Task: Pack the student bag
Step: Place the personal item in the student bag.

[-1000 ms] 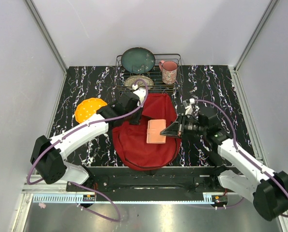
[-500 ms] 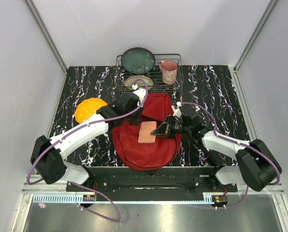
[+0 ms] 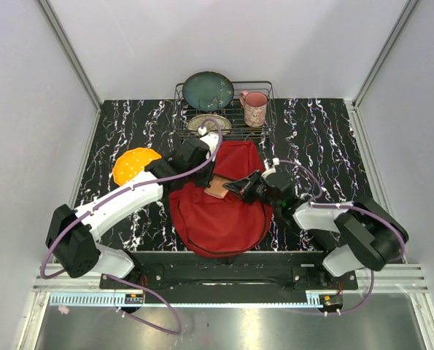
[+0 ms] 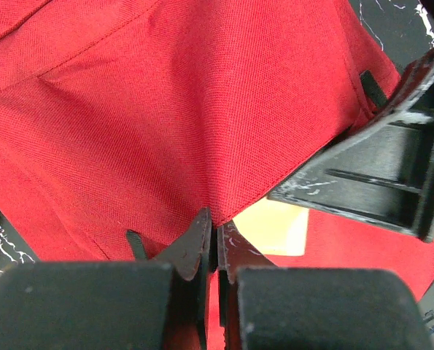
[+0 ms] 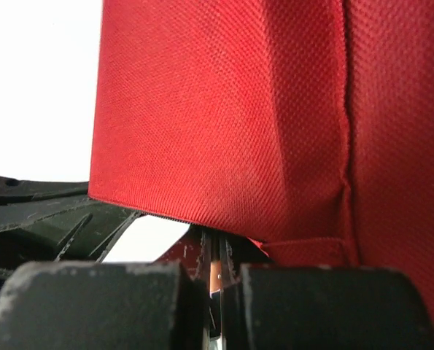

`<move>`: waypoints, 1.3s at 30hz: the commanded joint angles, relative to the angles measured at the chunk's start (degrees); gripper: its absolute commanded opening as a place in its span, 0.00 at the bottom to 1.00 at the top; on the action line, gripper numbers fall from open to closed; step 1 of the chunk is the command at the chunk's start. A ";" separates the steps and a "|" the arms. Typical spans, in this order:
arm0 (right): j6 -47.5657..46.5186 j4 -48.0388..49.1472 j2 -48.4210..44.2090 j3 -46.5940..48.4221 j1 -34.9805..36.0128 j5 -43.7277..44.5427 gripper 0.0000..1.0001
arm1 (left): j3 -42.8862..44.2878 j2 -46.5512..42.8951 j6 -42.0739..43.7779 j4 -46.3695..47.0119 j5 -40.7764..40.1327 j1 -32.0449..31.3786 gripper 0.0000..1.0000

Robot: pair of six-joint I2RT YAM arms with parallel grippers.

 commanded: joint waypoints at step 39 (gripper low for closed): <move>-4.32 -0.52 8.01 14.91 5.40 26.37 0.12 | 5.19 -3.92 -3.87 -0.27 4.33 -4.26 0.00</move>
